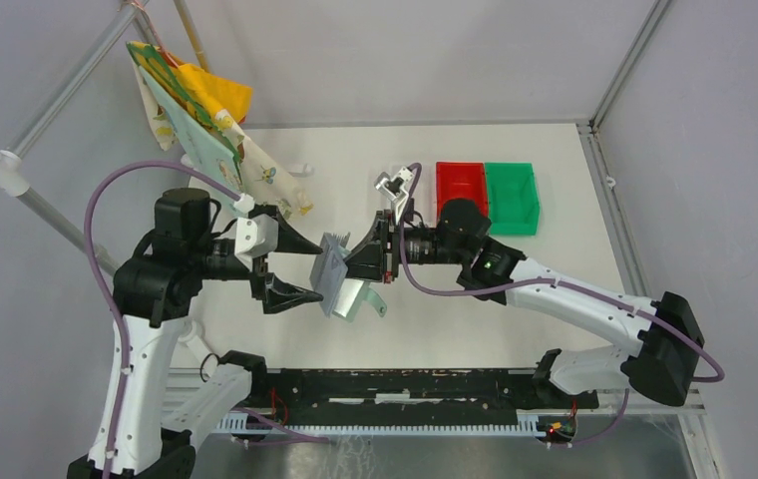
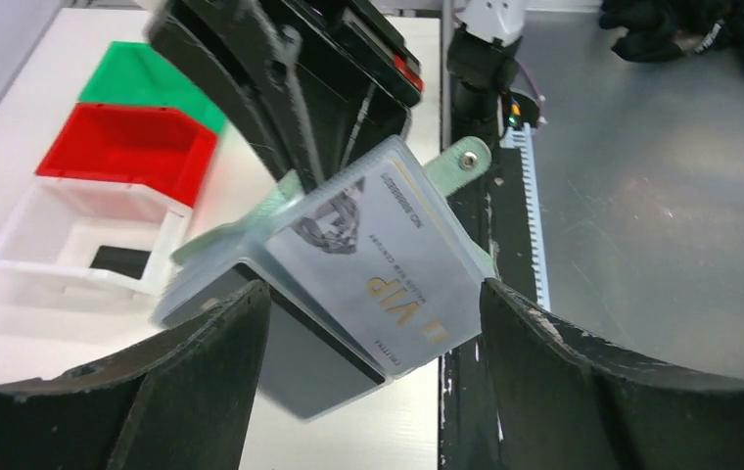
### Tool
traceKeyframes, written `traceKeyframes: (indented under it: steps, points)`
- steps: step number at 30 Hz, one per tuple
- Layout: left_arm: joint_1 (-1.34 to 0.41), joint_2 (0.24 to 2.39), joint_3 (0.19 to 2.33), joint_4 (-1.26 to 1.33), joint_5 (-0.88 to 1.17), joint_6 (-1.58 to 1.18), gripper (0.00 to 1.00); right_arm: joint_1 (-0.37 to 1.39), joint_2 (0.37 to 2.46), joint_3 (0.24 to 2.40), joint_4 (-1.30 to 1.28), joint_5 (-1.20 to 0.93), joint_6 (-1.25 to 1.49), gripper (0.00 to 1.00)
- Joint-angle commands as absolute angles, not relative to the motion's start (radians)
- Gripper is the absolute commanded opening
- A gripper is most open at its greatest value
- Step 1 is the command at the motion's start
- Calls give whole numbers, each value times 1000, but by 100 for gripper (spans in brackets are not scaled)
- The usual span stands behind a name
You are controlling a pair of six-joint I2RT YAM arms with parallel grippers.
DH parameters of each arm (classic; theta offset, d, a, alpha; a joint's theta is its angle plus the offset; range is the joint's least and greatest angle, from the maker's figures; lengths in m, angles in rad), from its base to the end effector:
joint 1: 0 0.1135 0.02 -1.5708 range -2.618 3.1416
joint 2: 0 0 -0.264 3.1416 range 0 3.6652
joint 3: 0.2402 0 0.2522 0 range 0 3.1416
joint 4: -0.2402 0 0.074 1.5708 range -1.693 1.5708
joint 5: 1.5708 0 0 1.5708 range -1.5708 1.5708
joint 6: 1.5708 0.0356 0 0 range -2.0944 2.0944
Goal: Take the credit cards out of the card holder
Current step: Remove the credit card from the card holder.
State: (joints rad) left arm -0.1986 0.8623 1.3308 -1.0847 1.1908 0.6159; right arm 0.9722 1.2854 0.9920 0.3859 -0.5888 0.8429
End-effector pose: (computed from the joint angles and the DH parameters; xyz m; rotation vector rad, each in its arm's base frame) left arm 0.1022 -0.0543 0.4277 1.2905 1.4014 -0.9989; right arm 0.1531 0.2595 0.3630 -0.6849 1.6866 1.8157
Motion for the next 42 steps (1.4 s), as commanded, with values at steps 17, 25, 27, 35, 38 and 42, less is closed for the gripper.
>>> traceKeyframes:
  steps: [17, 25, 27, 35, 38, 42]
  points:
    - [-214, 914, 1347, -1193, 1243, 921, 88, 1046, 1390, 1258, 282, -780, 673, 0]
    - [-252, 970, 1331, -1432, 1250, 1117, 82, 1075, 1454, 1384, 174, -826, 604, 0]
    - [-255, 978, 1332, -1452, 1237, 1134, 80, 1077, 1459, 1389, 158, -834, 584, 0]
    - [-295, 973, 1303, -1465, 1213, 1073, 66, 1070, 1471, 1557, -147, -786, 372, 0]
    - [-309, 967, 1302, -1465, 1207, 1051, 62, 1063, 1474, 1624, -258, -762, 283, 0]
    - [-314, 961, 1308, -1465, 1205, 1035, 61, 1063, 1473, 1664, -361, -736, 207, 0]
